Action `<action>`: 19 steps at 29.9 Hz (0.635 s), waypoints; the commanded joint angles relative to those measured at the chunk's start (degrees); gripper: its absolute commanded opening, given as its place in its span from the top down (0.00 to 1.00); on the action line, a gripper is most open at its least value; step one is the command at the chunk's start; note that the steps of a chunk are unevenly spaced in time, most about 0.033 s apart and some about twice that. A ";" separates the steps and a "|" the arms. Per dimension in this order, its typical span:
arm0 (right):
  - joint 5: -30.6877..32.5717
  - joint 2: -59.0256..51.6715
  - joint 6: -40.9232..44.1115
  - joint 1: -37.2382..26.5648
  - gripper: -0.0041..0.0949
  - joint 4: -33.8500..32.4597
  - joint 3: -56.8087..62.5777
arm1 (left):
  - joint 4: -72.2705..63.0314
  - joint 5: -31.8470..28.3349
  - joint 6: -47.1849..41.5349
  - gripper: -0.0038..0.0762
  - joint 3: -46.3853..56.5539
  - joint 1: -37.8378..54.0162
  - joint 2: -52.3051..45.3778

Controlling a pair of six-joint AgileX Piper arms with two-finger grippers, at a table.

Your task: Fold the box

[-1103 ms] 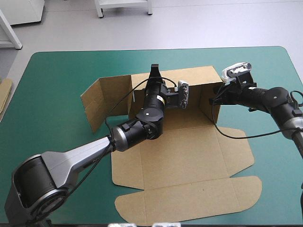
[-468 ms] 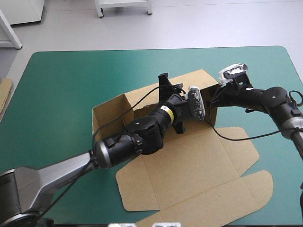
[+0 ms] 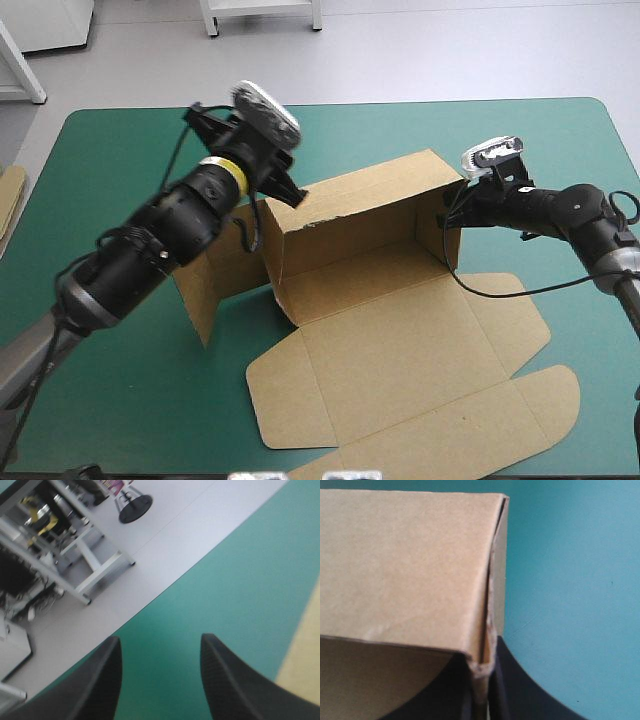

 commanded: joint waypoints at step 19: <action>-0.49 -2.23 14.27 0.15 0.98 -5.75 -4.11 | -35.69 -0.65 12.78 0.51 11.64 48.01 -5.06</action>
